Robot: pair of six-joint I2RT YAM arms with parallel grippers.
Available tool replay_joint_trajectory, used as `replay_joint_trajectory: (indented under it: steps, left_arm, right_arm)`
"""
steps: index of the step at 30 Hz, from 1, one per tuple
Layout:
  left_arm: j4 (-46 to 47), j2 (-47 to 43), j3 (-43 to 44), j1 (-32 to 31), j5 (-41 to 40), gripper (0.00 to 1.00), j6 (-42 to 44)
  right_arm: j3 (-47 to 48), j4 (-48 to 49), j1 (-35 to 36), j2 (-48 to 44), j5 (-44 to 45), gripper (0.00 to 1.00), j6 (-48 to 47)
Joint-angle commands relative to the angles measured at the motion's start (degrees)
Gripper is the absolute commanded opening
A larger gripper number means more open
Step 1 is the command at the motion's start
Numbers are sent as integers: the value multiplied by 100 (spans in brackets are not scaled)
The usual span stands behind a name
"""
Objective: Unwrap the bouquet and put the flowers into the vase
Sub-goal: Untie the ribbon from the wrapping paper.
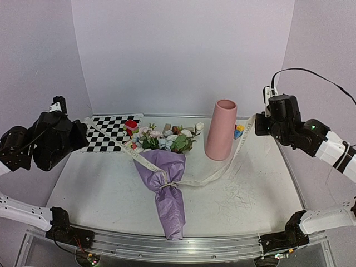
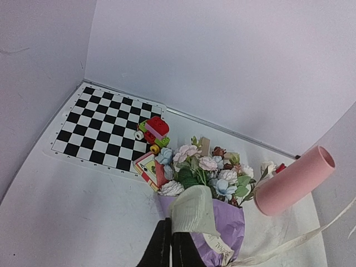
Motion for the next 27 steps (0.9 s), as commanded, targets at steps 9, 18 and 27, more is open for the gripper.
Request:
replay_joint_trajectory:
  steps: [9,18,27]
  left_arm:
    - [-213,-396,-117,26,-466,79,-644]
    - [-165,-193,-142,16,-420,94,-630]
    - [23,1154,131,18,155,94,-198]
  right_arm:
    - [-116,65,-32,-173,-228,44,1]
    - [-304,196,-30,-388,-334,62,-28]
    - [-315,550,-28,10,-3067,79,-320]
